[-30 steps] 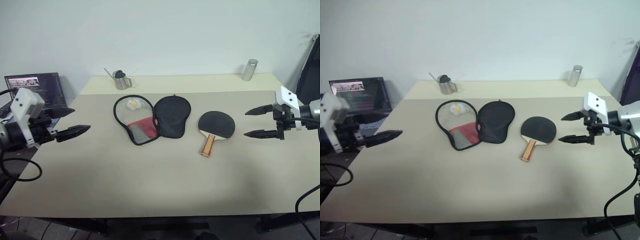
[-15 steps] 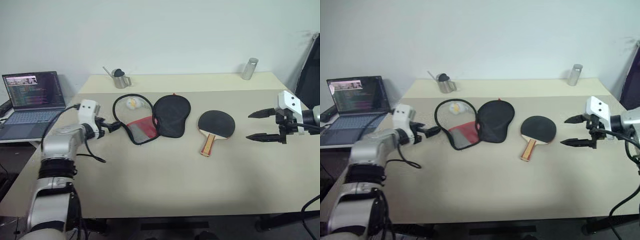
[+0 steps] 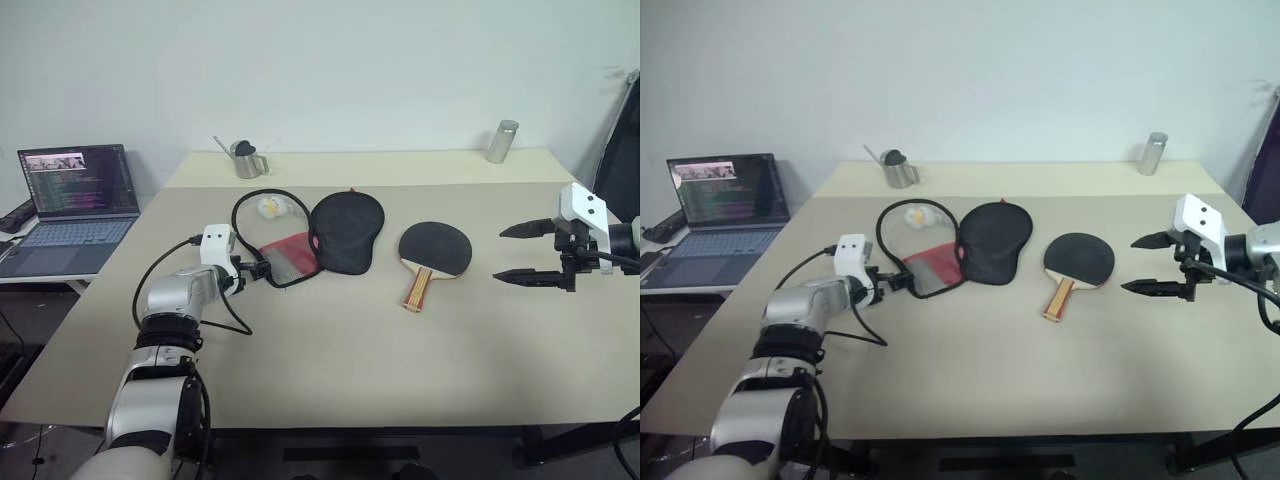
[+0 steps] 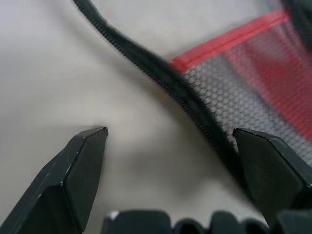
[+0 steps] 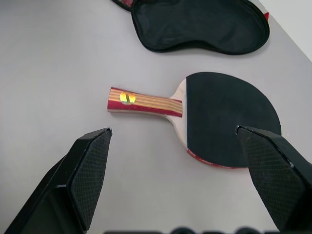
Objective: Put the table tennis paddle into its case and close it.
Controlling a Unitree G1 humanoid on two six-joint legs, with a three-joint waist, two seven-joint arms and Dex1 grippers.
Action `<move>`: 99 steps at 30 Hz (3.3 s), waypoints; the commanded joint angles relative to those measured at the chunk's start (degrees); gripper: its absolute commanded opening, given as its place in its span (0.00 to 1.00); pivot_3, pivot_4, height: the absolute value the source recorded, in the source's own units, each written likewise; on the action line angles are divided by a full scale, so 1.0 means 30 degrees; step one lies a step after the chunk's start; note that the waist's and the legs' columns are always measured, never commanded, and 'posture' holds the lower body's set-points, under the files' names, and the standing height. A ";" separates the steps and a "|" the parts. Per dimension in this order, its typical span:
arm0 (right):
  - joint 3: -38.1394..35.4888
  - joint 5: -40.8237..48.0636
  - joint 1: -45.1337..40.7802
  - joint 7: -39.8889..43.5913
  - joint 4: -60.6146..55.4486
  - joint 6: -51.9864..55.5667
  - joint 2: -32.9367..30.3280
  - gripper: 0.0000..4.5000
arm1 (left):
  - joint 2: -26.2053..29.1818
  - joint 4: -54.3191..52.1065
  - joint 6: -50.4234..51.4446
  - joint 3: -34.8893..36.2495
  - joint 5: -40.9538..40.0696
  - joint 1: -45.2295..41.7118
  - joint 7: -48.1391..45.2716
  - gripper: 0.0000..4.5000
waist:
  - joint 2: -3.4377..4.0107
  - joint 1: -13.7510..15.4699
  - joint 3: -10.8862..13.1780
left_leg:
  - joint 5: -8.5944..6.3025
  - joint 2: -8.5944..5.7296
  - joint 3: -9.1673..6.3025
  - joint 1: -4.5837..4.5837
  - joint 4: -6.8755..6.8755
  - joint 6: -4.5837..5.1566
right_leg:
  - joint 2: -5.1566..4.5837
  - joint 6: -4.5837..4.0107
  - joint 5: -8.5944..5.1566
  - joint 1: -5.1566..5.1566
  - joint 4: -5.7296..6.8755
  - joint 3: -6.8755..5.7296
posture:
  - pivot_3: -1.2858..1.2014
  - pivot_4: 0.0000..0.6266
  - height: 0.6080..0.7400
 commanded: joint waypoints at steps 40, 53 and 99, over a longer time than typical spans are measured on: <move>-0.1345 0.0401 0.0105 -0.0827 -0.0946 0.0039 -0.0686 1.00 | -0.2753 0.3635 -0.2864 -0.0267 -0.0071 -0.3308 -0.2564 0.01 | -0.0031 0.0469 0.0010 | 0.0004 0.0001 0.0000 -0.0011 0.0008 -0.0007 | 0.0001 0.0000 0.0000 0.0008 -0.0021 -0.0016 | 0.52 0.24 1.00; -0.2359 0.0737 0.1397 -0.1176 -0.1935 0.0463 -0.1210 1.00 | -0.0134 0.4014 -0.3145 -0.1704 0.0954 -0.2762 -0.5578 0.01 | -0.0047 0.0260 0.0020 | 0.0004 0.0003 0.0008 -0.0013 0.0003 -0.0006 | 0.0004 0.0000 0.0000 -0.0004 -0.0021 -0.0007 | 0.52 0.24 1.00; -0.3299 -0.0993 -0.2425 -1.7196 -0.6105 1.7094 0.9196 1.00 | 0.5228 -0.7567 0.0079 -0.1270 -0.0621 0.2891 -0.9406 0.92 | -0.0081 -0.0394 0.0037 | 0.0014 0.0023 -0.0029 -0.0039 -0.0023 -0.0024 | 0.0007 -0.0014 0.0000 -0.0067 0.0007 0.0068 | 0.52 0.24 1.00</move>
